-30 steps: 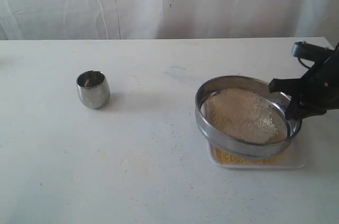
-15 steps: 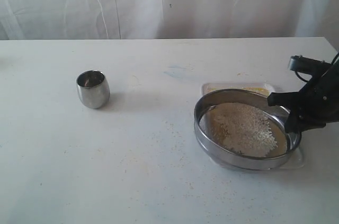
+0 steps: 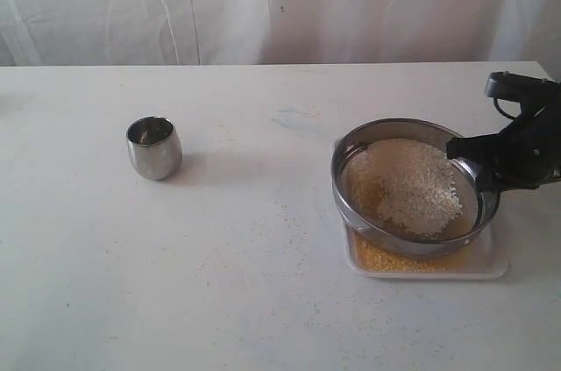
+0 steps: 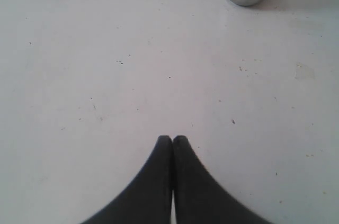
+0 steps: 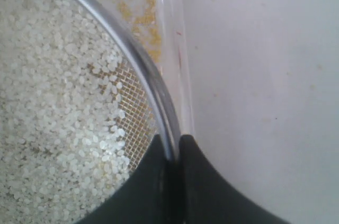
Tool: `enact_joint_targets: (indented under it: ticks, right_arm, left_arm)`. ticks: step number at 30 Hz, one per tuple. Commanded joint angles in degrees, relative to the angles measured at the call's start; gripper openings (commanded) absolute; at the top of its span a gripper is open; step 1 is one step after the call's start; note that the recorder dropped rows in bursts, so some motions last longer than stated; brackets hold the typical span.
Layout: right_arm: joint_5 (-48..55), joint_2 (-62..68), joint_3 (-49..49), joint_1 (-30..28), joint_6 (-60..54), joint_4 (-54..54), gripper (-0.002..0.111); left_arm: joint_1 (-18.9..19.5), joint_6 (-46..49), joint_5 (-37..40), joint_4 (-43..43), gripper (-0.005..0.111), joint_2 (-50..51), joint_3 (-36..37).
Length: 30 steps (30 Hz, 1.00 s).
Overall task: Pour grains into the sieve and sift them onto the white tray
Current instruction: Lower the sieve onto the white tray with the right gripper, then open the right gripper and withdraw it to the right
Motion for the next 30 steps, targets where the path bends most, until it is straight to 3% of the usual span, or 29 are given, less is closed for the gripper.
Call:
enact_joint_targets:
  ticks: [1, 7, 10, 13, 18, 20, 26, 30]
  right_arm:
    - [-0.8, 0.9, -0.1, -0.5, -0.3, -1.2, 0.000]
    - [-0.6, 0.9, -0.1, -0.5, -0.3, -1.2, 0.000]
    - [-0.4, 1.0, -0.1, -0.5, -0.3, -1.2, 0.006]
    - [0.4, 1.0, -0.1, -0.5, -0.5, -1.2, 0.019]
    - [0.8, 1.0, -0.1, -0.5, -0.9, -1.2, 0.054]
    - [0.6, 1.0, -0.1, -0.5, -0.9, -1.2, 0.062]
    - [0.6, -0.1, -0.5, -0.5, -0.9, -0.9, 0.062]
    - [6.5, -4.5, -3.8, -0.5, -0.9, -0.9, 0.061]
  left_arm:
    - [-0.4, -0.1, 1.8, -0.4, 0.000, -0.3, 0.3]
    - [-0.4, -0.1, 1.8, -0.4, 0.000, -0.3, 0.3]
    - [-0.4, -0.1, 1.8, -0.4, 0.000, -0.3, 0.3]
    - [-0.4, -0.1, 1.8, -0.4, 0.000, -0.3, 0.3]
    - [-0.4, -0.1, 1.8, -0.4, 0.000, -0.3, 0.3]
    - [-0.4, -0.1, 1.8, -0.4, 0.000, -0.3, 0.3]
    - [-0.4, -0.1, 1.8, -0.4, 0.000, -0.3, 0.3]
    - [-0.4, -0.1, 1.8, -0.4, 0.000, -0.3, 0.3]
